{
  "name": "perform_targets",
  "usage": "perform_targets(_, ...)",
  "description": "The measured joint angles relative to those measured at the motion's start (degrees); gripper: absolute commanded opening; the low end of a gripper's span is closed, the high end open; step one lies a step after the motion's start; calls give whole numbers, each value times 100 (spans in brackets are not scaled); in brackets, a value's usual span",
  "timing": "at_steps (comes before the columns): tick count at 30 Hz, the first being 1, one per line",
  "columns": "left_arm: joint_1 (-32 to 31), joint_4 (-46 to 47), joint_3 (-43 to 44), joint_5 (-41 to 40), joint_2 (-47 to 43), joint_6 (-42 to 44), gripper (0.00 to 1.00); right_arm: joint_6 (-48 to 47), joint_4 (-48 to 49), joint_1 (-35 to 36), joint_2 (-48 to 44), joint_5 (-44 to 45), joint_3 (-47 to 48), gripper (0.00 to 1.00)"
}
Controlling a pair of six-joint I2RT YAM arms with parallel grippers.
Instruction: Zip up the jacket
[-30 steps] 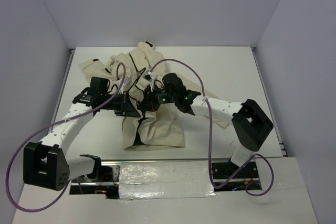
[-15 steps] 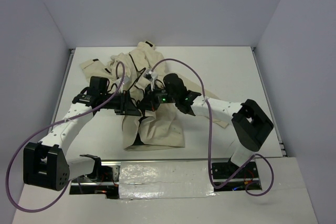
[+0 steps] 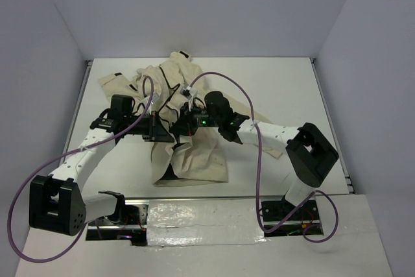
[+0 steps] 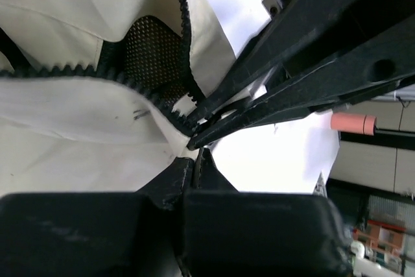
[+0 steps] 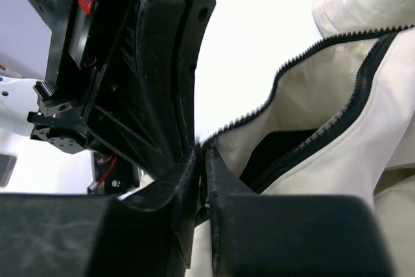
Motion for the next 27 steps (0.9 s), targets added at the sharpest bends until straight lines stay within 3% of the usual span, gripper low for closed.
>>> perform_targets(8, 20, -181, 2, 101, 0, 120, 0, -111, 37, -11, 0, 0, 0, 25)
perform_targets(15, 39, -179, 2, 111, 7, 105, 0, -105, 44, -94, -157, 13, -170, 23)
perform_targets(21, 52, -186, 2, 105, 7, 101, 0, -76, 37, -151, -214, 9, -188, 28)
perform_targets(27, 52, -212, 2, 68, 7, 98, 0, -42, 42, -162, -214, -39, -188, 5)
